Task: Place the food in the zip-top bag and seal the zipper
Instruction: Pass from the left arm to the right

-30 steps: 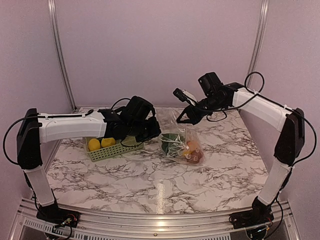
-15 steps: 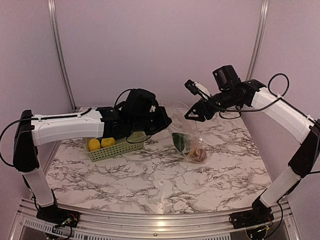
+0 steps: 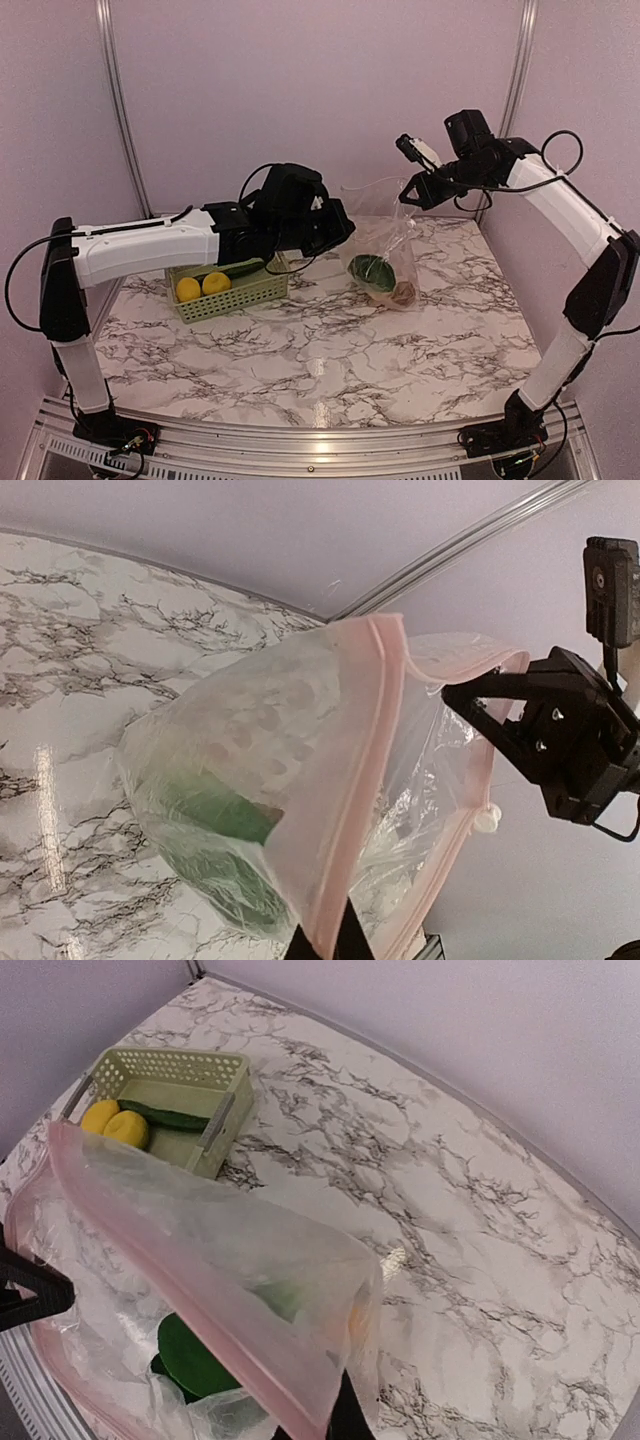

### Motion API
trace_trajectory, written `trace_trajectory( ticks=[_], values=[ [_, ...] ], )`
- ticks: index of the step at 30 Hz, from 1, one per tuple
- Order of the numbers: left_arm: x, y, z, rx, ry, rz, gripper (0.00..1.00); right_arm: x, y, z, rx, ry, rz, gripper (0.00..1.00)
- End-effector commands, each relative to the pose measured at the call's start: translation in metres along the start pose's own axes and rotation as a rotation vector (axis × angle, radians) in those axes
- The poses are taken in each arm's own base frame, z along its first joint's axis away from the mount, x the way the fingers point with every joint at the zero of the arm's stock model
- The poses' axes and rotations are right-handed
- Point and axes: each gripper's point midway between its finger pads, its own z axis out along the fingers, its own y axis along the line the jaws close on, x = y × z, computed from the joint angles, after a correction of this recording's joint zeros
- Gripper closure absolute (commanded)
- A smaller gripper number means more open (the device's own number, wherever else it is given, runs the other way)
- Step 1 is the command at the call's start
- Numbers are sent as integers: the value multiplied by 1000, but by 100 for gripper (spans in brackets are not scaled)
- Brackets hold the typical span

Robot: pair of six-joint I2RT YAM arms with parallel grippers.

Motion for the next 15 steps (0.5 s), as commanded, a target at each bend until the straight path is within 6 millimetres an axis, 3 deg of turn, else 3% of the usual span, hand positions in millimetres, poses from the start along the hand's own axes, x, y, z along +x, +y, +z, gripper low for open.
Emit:
trace_trajectory(
  ticks=[1,3,5,7,9,13,15],
  values=[
    [-22,-22,11,58,-33,115,96,-51,-57,-42,209,-143,-5,100],
    [-35,-37,13,119,-59,174,68,-57,-57,-42,213,-151,-36,100],
    [-47,-44,10,166,-87,233,54,-56,-65,-36,254,-130,-52,100],
    [-56,-33,6,130,-100,293,43,-51,-71,-28,274,-103,-59,100],
    [-63,-11,-3,81,-105,349,38,-43,-73,-17,259,-76,-61,100],
    [-65,76,-31,-165,-63,389,32,-26,-53,9,126,-38,-62,100],
    [-72,115,-54,-283,-50,382,31,-18,-36,22,47,-17,-81,100]
  ],
)
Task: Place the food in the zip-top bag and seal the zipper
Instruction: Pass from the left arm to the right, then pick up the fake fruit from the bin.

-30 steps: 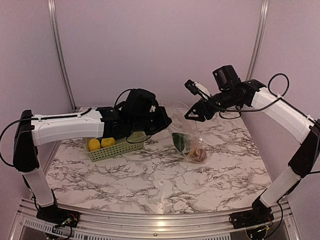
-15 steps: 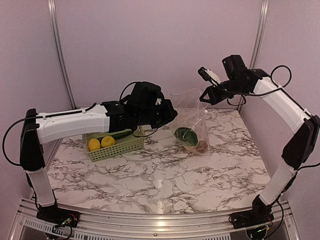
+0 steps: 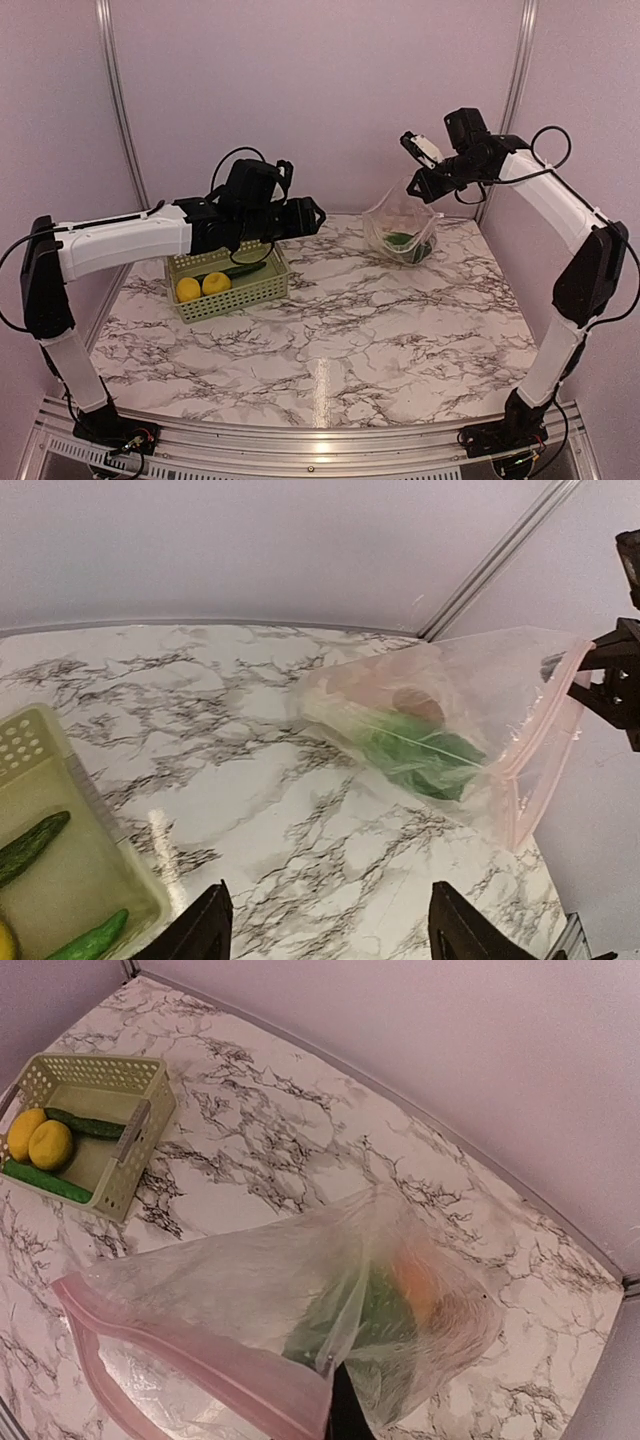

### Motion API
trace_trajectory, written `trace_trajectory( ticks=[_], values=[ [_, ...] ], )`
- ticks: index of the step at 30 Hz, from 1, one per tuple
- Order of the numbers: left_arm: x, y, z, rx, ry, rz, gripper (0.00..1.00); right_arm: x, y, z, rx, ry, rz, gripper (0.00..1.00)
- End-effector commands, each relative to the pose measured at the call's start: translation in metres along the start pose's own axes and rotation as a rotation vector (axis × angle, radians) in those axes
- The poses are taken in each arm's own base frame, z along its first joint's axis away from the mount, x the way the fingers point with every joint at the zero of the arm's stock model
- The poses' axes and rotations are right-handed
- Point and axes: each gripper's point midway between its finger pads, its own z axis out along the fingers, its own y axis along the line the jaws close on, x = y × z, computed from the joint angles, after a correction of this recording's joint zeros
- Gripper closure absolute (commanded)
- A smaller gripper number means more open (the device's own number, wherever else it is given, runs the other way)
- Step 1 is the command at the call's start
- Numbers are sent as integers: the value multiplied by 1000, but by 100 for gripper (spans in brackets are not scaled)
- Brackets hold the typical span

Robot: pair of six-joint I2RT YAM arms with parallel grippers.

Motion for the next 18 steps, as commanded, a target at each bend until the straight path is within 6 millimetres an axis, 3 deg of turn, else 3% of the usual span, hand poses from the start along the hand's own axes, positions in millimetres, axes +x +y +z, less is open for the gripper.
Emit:
trace_trajectory(
  ticks=[1,5,8,13,14,15,18],
  values=[
    [10,88,-48,-268,75,87,30,10,41,19,-163,16,-61,100],
    [33,150,-81,-456,181,88,27,22,67,25,-221,34,-107,100],
    [53,188,-96,-545,269,46,27,30,74,27,-243,40,-111,100],
    [69,225,-109,-628,334,17,15,37,78,29,-261,56,-102,100],
    [71,231,-109,-643,346,15,5,37,79,28,-265,55,-101,100],
    [74,236,-109,-657,361,14,2,36,81,26,-268,50,-105,100],
    [82,250,-106,-682,410,18,1,34,84,21,-270,41,-113,100]
  ],
)
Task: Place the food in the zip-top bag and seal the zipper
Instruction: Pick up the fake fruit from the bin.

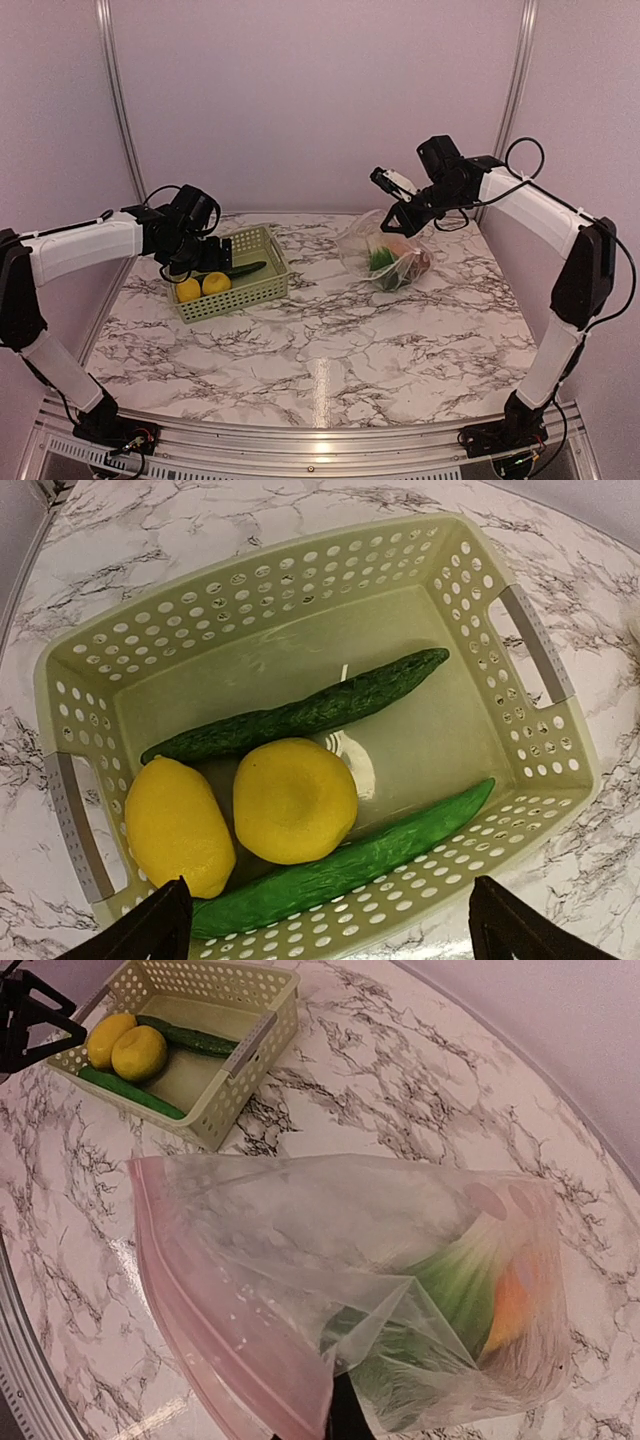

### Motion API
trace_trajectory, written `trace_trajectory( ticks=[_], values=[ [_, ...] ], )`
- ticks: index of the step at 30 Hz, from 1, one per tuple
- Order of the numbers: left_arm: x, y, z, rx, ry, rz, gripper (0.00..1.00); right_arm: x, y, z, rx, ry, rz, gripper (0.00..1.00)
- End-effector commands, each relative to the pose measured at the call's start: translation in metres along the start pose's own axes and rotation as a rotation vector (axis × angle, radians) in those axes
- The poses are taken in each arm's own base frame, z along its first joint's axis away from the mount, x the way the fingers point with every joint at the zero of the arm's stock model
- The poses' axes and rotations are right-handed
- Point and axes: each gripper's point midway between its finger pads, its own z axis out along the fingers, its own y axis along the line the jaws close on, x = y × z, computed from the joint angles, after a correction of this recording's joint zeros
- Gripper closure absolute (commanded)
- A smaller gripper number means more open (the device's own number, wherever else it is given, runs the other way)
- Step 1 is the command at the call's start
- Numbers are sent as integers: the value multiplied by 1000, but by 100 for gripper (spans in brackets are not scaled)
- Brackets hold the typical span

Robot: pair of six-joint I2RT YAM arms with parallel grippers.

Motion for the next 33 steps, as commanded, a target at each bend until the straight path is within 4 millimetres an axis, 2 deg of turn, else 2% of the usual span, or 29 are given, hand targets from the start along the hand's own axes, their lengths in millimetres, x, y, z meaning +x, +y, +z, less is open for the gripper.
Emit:
trace_trajectory(
  ticks=[1,4,11,18,24,27,33],
  values=[
    [18,20,18,-74,104,41,1,-19,13,-22,-6,-78,-49,100],
    [18,20,29,-67,122,51,4,-18,16,-22,-10,-77,-53,100],
    [6,16,54,-101,145,104,24,-14,23,-17,-35,-71,-60,100],
    [11,23,81,-184,210,127,16,-18,29,-18,-54,-79,-64,100],
    [13,37,86,-270,205,133,9,-19,32,-16,-67,-75,-67,100],
    [18,37,93,-269,227,138,10,-17,31,-14,-68,-70,-65,100],
    [29,31,109,-242,273,137,21,-16,31,-13,-69,-67,-67,100]
  ],
)
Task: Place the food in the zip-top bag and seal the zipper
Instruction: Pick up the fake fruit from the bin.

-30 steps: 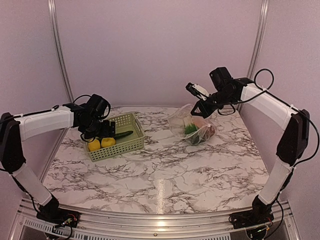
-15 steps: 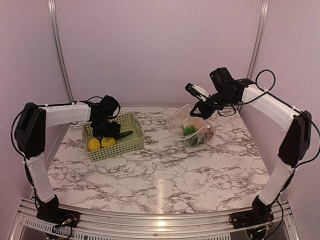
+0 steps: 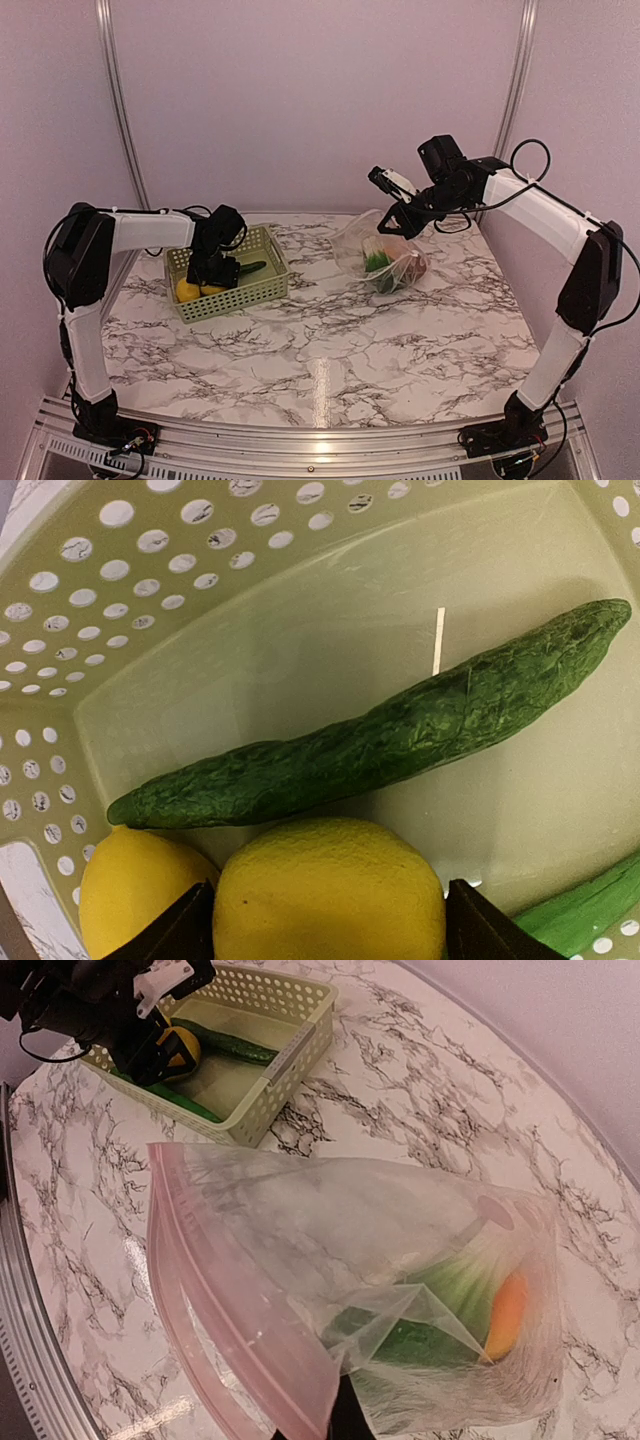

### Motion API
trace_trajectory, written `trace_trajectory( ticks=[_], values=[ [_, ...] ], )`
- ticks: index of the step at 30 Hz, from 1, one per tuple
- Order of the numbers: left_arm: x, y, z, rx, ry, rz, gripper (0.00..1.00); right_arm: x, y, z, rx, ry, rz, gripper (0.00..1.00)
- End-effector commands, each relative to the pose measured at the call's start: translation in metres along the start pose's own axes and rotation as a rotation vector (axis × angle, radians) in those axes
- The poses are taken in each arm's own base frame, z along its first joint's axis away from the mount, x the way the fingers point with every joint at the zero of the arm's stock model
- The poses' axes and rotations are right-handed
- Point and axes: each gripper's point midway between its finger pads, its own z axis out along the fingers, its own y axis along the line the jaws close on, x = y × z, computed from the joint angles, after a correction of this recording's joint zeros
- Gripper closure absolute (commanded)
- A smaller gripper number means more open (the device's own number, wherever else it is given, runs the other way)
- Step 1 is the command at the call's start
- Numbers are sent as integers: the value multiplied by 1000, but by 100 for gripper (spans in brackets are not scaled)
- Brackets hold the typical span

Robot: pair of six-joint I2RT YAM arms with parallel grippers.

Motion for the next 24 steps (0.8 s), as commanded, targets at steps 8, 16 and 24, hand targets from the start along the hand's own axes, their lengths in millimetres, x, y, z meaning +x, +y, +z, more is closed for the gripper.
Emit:
trace_trajectory(
  ticks=[8,16,24],
  values=[
    [-5,-1,-11,30,9,-3,45,-14,7,-11,3,-40,-38,100],
    [-63,-33,-133,274,-261,-23,50,-24,10,-17,-14,-55,-28,100],
    [-91,-135,-311,742,-703,110,52,-39,15,-22,-51,-76,4,100]
  ],
)
